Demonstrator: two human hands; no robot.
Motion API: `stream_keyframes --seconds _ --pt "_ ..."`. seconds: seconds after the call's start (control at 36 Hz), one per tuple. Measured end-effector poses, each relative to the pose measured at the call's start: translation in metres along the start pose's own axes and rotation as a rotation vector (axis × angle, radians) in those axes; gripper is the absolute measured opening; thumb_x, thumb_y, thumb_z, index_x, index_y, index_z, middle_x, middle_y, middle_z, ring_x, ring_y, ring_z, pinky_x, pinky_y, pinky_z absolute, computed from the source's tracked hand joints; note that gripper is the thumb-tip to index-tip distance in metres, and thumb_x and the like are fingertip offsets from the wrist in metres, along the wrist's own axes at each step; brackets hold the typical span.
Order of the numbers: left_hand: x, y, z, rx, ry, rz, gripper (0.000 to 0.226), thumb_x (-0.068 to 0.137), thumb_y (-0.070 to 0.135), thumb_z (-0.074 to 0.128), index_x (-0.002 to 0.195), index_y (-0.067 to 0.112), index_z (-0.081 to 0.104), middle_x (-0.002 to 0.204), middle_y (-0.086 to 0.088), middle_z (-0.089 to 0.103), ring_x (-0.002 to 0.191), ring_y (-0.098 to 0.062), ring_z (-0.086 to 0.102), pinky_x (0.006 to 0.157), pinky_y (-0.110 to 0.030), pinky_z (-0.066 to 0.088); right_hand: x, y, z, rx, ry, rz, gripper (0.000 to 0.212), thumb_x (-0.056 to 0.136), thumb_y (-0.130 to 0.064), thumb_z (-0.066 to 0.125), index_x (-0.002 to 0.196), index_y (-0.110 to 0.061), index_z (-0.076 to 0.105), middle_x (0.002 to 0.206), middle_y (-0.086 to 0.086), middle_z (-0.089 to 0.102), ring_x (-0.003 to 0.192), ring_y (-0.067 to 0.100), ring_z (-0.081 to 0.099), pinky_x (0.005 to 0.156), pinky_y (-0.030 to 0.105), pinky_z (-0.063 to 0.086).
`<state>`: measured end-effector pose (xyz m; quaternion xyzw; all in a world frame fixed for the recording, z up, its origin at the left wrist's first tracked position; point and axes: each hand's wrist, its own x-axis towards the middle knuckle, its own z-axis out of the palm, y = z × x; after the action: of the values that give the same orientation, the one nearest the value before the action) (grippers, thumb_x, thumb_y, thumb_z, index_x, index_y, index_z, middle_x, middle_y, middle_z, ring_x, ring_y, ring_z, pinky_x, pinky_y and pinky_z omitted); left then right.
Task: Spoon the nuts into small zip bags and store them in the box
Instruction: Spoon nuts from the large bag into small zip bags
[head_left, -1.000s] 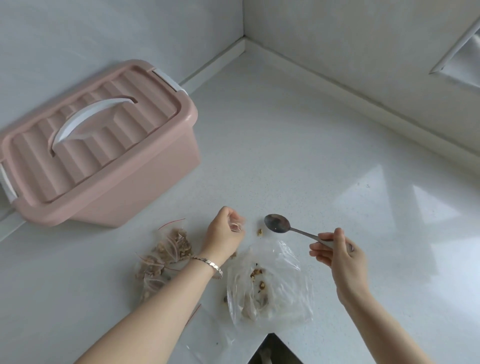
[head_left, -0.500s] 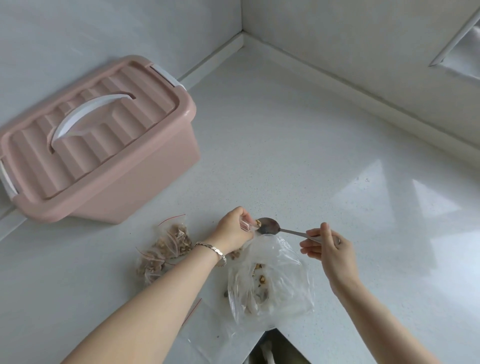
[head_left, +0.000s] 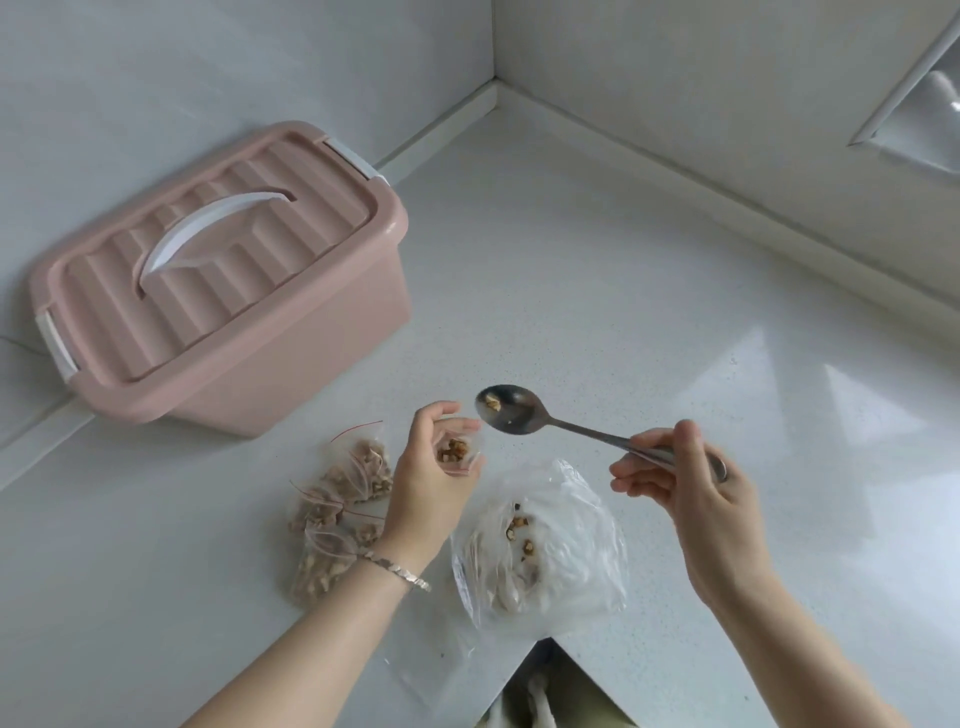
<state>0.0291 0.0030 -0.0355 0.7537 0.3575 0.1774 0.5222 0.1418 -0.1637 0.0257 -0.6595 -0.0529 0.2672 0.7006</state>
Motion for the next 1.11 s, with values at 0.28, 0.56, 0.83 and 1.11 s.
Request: stream_keyframes --seconds 0.28,0.56,0.83,1.11 --pt "-0.038 0.016 0.003 -0.134 0.175 -0.022 0.058 0.075 -0.004 0.071 0.105 0.037 0.042 0.093 0.005 0.063 0.087 0.006 0.060 0.075 -0.006 0.045 -0.047 -0.007 0.012 -0.519 -0.261 -0.528 0.038 0.093 -0.053 0.036 0.083 -0.028 0.064 0.080 -0.011 0.066 0.073 -0.001 0.063 0.067 0.010 0.047" --pt "-0.069 0.005 -0.017 -0.047 0.146 -0.072 0.049 0.078 -0.004 0.067 0.112 0.022 0.043 0.088 0.010 0.061 0.080 0.008 0.058 0.071 -0.005 0.044 -0.066 -0.017 -0.016 -0.585 -0.062 -0.165 0.040 0.091 -0.041 0.041 0.065 -0.019 0.062 0.058 0.000 0.065 0.048 0.009 0.058 0.053 0.022 0.047" --pt "-0.097 0.007 -0.019 0.155 0.150 0.017 0.050 0.078 0.001 0.067 0.112 0.027 0.041 0.088 0.013 0.061 0.088 -0.001 0.058 0.073 -0.003 0.042 -0.067 0.043 -0.029 -0.755 -0.067 0.055 0.033 0.095 -0.030 0.041 0.070 -0.022 0.061 0.057 0.000 0.064 0.052 0.004 0.058 0.054 0.013 0.044" --pt "-0.084 -0.008 -0.002 0.202 -0.179 -0.126 0.045 0.084 0.008 0.063 0.122 0.020 0.040 0.101 0.015 0.060 0.080 -0.002 0.058 0.065 -0.001 0.041 -0.064 0.060 -0.024 -0.693 -0.003 0.047 0.031 0.096 -0.029 0.039 0.072 -0.024 0.059 0.063 -0.001 0.064 0.058 0.002 0.058 0.058 0.012 0.045"
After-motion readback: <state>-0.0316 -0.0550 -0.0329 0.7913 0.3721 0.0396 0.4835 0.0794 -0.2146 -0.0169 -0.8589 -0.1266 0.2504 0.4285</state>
